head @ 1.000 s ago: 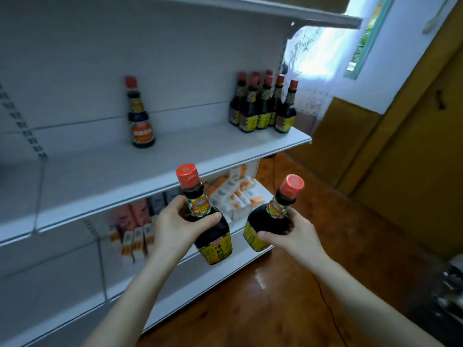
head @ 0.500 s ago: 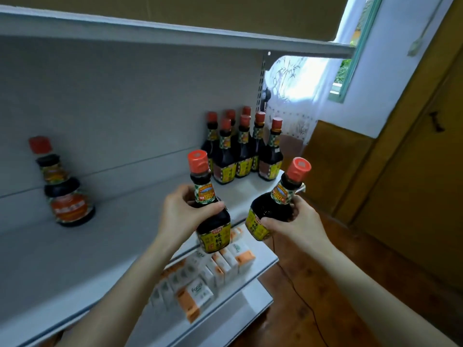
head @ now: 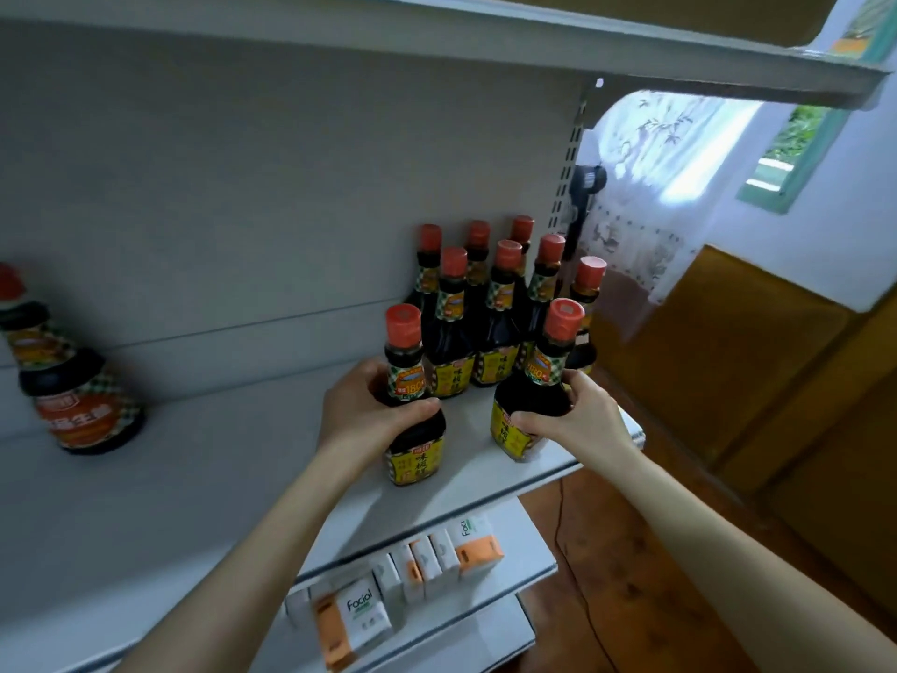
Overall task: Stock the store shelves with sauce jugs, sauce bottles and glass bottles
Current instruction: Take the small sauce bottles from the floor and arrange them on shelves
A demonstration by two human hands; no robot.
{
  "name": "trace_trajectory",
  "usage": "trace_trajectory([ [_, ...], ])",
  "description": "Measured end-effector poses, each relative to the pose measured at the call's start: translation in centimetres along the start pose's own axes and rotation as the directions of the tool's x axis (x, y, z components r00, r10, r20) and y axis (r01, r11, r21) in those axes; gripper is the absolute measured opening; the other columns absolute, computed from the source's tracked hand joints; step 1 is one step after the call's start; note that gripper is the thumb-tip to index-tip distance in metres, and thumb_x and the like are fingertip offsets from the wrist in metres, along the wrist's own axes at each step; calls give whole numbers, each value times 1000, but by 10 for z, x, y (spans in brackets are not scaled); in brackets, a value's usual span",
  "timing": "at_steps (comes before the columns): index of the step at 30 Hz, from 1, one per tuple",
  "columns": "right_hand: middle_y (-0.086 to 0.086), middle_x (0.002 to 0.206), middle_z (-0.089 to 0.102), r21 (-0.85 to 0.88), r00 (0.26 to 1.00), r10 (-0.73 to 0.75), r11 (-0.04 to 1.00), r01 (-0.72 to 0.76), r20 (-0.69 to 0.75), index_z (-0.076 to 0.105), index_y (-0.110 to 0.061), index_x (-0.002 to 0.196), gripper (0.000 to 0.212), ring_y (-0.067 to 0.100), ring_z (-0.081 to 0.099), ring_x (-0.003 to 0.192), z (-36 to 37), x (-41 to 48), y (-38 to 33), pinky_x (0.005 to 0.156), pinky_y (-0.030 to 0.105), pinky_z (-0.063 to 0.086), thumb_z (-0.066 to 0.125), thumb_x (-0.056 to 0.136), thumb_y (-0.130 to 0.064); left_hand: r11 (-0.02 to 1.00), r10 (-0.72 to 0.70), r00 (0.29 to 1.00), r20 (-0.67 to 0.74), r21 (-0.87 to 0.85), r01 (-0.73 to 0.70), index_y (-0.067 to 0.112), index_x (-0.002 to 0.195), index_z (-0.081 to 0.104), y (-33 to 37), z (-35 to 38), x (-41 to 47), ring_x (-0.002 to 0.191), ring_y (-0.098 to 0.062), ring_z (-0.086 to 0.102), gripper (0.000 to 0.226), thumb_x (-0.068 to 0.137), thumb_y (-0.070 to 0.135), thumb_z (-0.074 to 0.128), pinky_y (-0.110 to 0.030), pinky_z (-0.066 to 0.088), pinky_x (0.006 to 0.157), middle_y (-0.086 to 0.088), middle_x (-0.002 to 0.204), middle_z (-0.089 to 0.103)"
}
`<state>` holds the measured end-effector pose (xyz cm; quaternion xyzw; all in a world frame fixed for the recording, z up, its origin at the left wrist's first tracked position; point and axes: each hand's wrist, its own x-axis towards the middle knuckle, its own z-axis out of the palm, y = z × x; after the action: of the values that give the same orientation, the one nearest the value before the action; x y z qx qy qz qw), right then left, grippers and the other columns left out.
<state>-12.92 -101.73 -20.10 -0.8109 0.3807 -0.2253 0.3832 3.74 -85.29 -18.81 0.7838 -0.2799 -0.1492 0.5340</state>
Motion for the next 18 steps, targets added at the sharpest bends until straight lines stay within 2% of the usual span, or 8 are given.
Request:
trace_trajectory([
  [5,-9,94,58,-41,993,-66,997,70,96,55,-19,110,55,11,56,89,-3,25,6,63,15,41,81,64,-34,997,-69,994,-84,21,71,21,93,63,-2,13,-2,87,-13,63,40,60,29,84,-24,45,74,3,95,67],
  [8,-6,98,62,-3,984,-68,998,69,167,56,-20,106,51,13,58,92,-5,34,7,70,24,46,81,64,-35,996,-88,991,-105,14,90,21,94,61,4,17,-5,87,-14,62,40,62,26,83,-25,44,74,4,94,66],
  [11,-4,105,64,13,964,-78,997,77,253,56,-20,111,55,15,60,98,-6,41,6,80,32,51,81,64,-35,995,-101,988,-120,-12,101,22,94,57,8,20,-9,84,-13,58,37,66,22,81,-24,42,73,9,88,61],
  [15,-4,115,61,19,923,-89,996,89,374,51,-18,122,62,14,57,108,-14,43,0,89,32,48,78,69,-37,996,-84,989,-125,-53,78,26,93,55,5,23,-15,84,-8,58,35,69,19,79,-18,42,67,13,88,60],
  [16,-6,114,59,17,928,-106,994,107,357,50,-17,124,64,12,55,106,-18,44,-4,86,28,47,77,70,-40,996,-79,989,-127,-53,73,26,93,54,5,23,-16,83,-5,58,35,69,19,79,-16,42,66,14,88,60],
  [18,-7,106,55,8,963,-156,987,158,220,50,-15,123,65,10,52,98,-26,46,-15,79,24,42,73,71,-45,997,-71,988,-134,-52,65,26,93,53,6,24,-17,80,1,55,35,70,19,79,-14,42,64,17,86,58],
])
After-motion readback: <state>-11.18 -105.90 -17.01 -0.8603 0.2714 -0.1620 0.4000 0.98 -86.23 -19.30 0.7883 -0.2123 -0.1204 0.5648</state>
